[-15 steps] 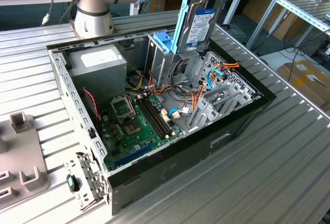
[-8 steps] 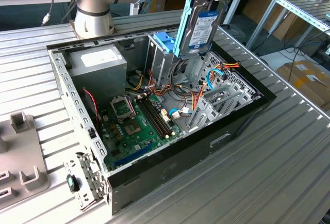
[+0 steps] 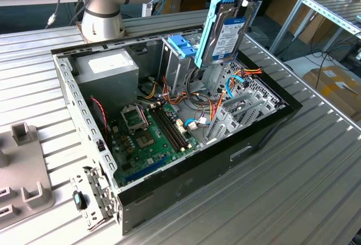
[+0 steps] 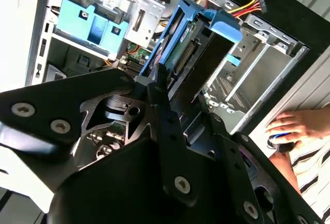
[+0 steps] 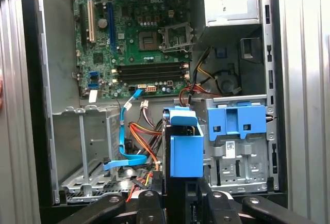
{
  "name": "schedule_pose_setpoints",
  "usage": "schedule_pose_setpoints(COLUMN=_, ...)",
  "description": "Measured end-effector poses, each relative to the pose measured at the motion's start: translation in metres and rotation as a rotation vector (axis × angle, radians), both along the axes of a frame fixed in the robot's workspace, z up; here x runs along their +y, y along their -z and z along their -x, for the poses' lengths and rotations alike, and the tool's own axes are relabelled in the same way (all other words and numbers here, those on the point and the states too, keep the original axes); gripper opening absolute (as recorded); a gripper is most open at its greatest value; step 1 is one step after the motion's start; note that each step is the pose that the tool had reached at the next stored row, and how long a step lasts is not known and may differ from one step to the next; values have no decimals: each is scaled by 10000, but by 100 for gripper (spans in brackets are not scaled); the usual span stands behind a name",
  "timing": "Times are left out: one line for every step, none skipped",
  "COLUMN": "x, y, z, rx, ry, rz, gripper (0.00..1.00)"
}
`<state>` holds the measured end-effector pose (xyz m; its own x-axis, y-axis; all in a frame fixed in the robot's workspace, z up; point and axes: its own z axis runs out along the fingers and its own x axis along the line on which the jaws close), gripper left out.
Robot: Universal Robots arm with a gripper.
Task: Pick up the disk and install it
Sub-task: 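Pick up the disk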
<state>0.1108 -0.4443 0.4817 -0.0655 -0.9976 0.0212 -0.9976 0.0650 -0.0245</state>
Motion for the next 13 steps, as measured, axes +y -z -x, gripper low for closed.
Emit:
schedule_pose_setpoints(x=-26, y=0, z=0, rx=0, ry=0, rz=-1, gripper=35)
schedule_pose_setpoints(x=-51, y=1, z=0, rx=0, ry=0, rz=-1, gripper=35)
schedule_pose_setpoints(x=-65, y=1, z=0, rx=0, ry=0, rz=-1, gripper=35)
schedule_pose_setpoints(x=-81, y=0, z=0, rx=0, ry=0, rz=0, gripper=35)
schedule_pose_setpoints(x=-96, y=0, z=0, rx=0, ry=0, rz=0, gripper=35)
schedule_pose_setpoints(x=-111, y=0, z=0, rx=0, ry=0, rz=0, gripper=35)
schedule_pose_setpoints(x=-127, y=0, z=0, rx=0, ry=0, rz=0, gripper=35)
schedule_pose_setpoints(x=-142, y=0, z=0, rx=0, ry=0, rz=-1, gripper=35)
schedule_pose_setpoints(x=-159, y=1, z=0, rx=0, ry=0, rz=-1, gripper=35)
schedule_pose_setpoints(x=-172, y=0, z=0, rx=0, ry=0, rz=0, gripper=35)
schedule_pose_setpoints(x=-200, y=1, z=0, rx=0, ry=0, rz=-1, gripper=35)
schedule_pose_setpoints(x=-211, y=0, z=0, rx=0, ry=0, rz=0, gripper=35)
schedule_pose_setpoints(x=-219, y=0, z=0, rx=0, ry=0, rz=0, gripper=35)
